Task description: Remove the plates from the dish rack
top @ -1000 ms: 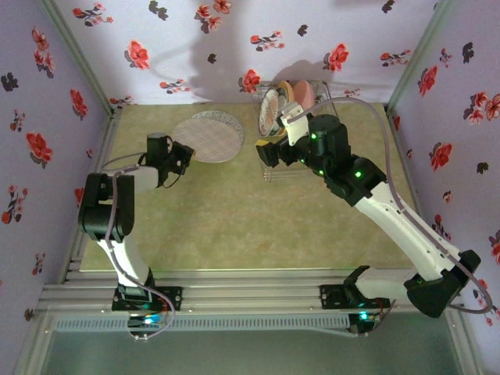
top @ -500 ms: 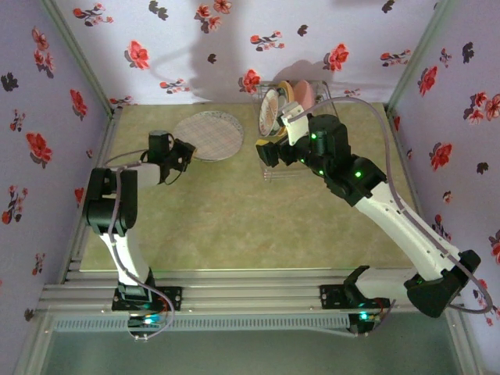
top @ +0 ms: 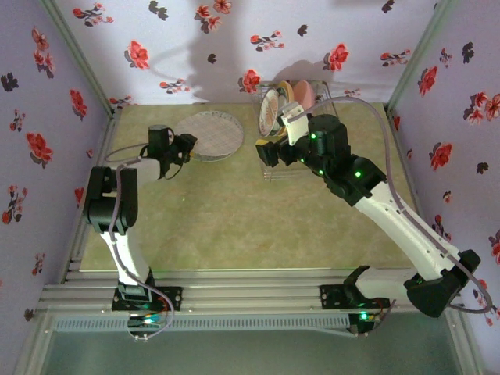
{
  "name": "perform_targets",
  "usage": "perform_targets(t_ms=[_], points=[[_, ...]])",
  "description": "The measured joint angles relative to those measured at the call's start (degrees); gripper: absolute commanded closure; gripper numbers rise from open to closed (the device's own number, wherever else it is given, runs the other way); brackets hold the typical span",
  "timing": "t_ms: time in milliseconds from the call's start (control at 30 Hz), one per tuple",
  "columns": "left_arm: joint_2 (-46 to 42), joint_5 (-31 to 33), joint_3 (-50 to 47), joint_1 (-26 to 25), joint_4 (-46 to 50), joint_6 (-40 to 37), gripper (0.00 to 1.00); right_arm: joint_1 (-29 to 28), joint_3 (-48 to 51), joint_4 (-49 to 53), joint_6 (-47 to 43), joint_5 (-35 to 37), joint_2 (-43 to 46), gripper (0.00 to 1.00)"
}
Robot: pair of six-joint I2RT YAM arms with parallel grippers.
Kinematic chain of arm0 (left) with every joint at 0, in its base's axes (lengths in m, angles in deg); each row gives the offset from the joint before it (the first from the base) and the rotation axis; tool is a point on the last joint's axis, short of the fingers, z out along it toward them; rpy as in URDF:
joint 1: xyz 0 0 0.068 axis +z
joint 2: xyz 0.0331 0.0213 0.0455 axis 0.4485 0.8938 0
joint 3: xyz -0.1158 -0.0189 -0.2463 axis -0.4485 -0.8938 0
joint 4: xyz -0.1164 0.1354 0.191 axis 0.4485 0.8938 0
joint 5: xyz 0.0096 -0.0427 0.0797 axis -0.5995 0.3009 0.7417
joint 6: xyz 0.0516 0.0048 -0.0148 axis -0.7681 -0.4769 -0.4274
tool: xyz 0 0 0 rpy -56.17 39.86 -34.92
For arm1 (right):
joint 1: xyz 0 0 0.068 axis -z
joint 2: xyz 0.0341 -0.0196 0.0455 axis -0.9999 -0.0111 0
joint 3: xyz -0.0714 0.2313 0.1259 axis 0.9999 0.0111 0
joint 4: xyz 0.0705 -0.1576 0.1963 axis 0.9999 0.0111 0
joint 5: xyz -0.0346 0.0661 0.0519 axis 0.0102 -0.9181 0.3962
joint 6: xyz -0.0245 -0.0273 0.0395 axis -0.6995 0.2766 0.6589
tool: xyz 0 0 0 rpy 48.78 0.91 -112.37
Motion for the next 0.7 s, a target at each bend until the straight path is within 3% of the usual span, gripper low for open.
perform_targets(t_ms=[700], points=[[5.0, -0.6, 11.9, 0.0, 16.7, -4.5, 0.53, 0.0, -0.4, 0.0, 0.0, 0.0, -0.6, 0.01]])
